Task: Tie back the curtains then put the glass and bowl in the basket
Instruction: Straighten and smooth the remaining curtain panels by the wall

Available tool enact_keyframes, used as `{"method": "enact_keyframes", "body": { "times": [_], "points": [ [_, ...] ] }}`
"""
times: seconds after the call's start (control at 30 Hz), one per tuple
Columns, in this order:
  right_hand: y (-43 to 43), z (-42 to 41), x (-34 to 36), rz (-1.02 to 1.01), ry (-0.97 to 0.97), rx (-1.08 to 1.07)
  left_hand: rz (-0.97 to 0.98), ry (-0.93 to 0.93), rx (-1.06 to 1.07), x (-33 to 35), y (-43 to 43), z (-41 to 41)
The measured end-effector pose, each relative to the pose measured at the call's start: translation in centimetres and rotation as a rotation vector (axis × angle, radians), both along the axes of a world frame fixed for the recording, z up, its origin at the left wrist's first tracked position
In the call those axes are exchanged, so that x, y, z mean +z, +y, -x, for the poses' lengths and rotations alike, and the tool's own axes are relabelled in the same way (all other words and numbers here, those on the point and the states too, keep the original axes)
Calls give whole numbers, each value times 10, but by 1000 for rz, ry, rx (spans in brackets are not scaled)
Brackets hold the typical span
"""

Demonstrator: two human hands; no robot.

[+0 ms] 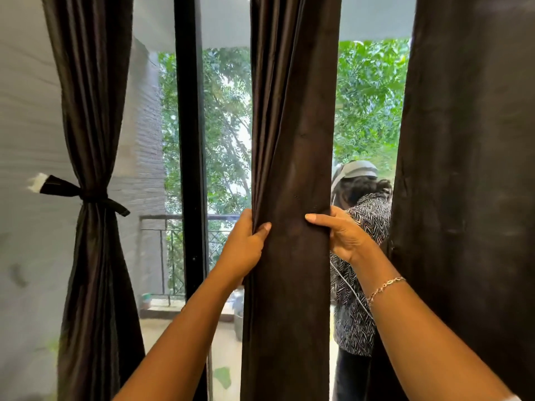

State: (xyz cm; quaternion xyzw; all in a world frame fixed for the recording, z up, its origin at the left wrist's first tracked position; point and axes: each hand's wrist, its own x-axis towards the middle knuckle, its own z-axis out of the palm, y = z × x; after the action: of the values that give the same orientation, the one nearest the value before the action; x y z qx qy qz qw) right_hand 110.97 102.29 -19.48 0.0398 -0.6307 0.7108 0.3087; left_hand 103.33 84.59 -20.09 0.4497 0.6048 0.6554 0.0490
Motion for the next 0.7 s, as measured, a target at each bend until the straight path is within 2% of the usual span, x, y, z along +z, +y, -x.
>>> {"method": "enact_keyframes", "body": {
  "times": [0.1,0.2,0.27,0.37,0.47,0.53,0.6,0.7],
  "points": [
    [-3,-4,-2,22,16,63,-1,23,52,0,1,2],
    [-7,-9,-5,-28,-41,77,-3,170,191,-3,3,4],
    [-11,-10,-4,-48,-76,13,26,271,267,-5,4,5],
    [-21,-5,-8,-239,-80,-294,111,309,351,-8,10,11],
    [-46,0,-26,-685,-64,-868,134,356,432,-10,16,11],
    [-72,-2,-42,-853,-52,-1075,107,358,449,-12,19,10],
    [-99,-4,-58,-956,-47,-1047,64,327,428,-11,19,7],
    [-117,4,-78,-1005,-58,-913,-29,240,309,-13,19,1]
  ]
}}
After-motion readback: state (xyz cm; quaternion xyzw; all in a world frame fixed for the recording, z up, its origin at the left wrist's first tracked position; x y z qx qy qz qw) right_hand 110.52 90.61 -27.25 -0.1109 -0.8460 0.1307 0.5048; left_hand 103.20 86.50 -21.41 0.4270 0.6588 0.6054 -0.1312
